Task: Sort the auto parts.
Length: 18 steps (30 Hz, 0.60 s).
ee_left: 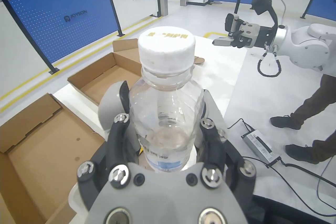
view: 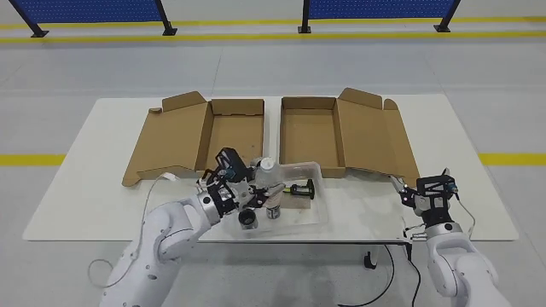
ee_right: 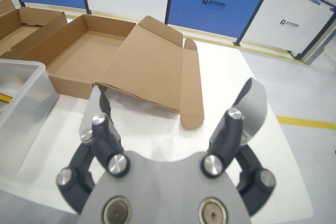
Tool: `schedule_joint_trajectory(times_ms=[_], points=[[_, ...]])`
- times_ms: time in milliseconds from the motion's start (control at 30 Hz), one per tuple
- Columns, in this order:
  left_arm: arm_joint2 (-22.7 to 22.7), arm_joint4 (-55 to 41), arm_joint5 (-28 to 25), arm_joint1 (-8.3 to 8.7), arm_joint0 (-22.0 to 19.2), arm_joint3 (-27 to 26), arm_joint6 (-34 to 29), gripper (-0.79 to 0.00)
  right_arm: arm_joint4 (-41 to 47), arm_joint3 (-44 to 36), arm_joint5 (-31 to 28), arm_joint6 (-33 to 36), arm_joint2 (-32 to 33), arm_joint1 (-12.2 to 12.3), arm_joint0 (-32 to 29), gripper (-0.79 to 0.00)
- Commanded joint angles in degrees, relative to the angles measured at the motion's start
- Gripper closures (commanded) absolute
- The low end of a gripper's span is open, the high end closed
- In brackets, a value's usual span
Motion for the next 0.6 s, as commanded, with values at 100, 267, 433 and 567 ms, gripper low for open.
schedule_joint_trajectory(times_ms=[100,267,433,567], points=[[-0.9,2.4,3.5,0.17,0.7,-0.4,1.5,0.0,0.0,0.0,0.0,0.0,0.0,0.0,0.0,-0.785],[-0.5,7.5,11.2,-0.04,0.1,0.1,3.6,0.0,0.0,0.0,0.0,0.0,0.0,0.0,0.0,-0.785],[0.0,11.6,18.5,-0.38,-1.2,1.4,6.7,0.0,0.0,0.0,0.0,0.0,0.0,0.0,0.0,-0.785],[0.6,14.2,25.3,-0.8,-2.3,2.0,8.5,0.0,0.0,0.0,0.0,0.0,0.0,0.0,0.0,-0.785]])
